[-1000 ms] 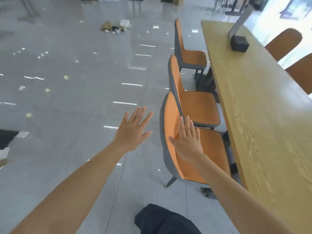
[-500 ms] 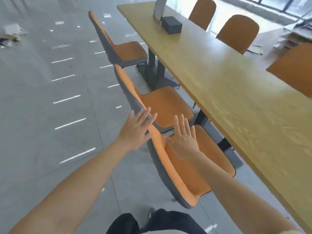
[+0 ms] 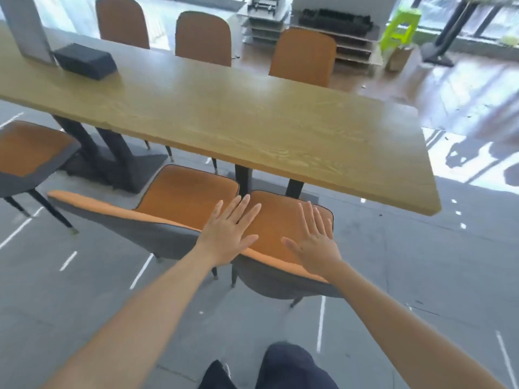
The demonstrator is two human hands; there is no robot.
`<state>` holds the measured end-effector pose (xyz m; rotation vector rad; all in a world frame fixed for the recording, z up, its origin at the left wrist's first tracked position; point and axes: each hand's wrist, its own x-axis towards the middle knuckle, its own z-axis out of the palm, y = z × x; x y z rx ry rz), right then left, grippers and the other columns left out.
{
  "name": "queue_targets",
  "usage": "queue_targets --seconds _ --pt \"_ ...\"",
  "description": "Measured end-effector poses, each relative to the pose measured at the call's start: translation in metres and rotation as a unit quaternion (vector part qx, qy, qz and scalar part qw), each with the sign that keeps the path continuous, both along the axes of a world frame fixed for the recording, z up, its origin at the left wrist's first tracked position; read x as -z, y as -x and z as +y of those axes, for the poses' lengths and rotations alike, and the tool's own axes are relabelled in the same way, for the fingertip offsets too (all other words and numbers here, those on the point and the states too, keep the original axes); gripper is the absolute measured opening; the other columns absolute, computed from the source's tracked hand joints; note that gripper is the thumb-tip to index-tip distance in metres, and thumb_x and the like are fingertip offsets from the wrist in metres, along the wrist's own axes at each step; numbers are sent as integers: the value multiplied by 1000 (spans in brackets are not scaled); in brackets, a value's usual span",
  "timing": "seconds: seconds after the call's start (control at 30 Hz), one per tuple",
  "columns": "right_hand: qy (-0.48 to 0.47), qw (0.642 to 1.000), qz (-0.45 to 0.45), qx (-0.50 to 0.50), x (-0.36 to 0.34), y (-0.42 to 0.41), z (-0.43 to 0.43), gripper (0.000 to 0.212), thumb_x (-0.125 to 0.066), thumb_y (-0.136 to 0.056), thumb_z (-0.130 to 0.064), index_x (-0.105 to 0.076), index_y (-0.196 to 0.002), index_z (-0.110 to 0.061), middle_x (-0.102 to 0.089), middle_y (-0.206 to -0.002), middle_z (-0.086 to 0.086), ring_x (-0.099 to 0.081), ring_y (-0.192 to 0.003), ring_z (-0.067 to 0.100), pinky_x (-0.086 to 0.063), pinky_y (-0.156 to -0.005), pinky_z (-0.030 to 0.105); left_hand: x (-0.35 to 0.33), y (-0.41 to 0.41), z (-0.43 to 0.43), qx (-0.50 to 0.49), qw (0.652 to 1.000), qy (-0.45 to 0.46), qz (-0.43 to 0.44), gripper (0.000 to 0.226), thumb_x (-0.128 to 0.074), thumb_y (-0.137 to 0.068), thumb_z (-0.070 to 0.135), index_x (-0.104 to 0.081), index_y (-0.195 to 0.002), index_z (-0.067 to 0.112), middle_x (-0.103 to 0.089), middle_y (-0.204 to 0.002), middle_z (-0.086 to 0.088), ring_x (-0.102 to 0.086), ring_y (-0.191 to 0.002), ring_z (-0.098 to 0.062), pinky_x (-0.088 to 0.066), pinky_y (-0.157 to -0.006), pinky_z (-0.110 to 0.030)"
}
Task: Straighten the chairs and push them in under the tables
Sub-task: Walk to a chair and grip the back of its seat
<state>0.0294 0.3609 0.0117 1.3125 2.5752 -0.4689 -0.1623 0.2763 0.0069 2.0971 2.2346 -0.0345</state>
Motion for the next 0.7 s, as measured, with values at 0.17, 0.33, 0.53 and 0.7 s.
queue_targets --seconds 0.17,0.33,0.53,0.7 --pt "31 997 -18 68 8 -18 -32 74 -19 -95 -56 38 -131 -25 32 -153 2 24 -143 21 13 -116 44 14 -6 -3 64 996 50 -21 83 10 -72 65 13 -147 30 14 -158 -1 11 -147 -20 7 -118 -42" --pt "41 995 -19 88 16 -28 -43 78 -21 -95 -56 33 -139 -21 30 -154 2 23 -144 20 11 -118 43 17 -24 7 90 993 68 -21 70 -14 -90 60 12 -147 30 14 -158 -1 11 -147 -19 8 -118 -42" --pt "28 996 -2 80 6 -18 -40 77 -20 -94 -58 31 -141 -22 31 -154 3 23 -144 21 12 -117 44 3 -18 4 68 996 56 -8 67 -23 -95 55 12 -147 30 14 -158 -1 11 -147 -19 8 -118 -42" --pt "9 999 16 32 -4 10 -40 78 -18 -93 -59 30 -142 -21 30 -154 3 23 -144 23 13 -116 43 -15 13 -16 6 999 46 6 67 -24 -96 53 12 -147 28 14 -158 -2 11 -147 -20 7 -118 -42"
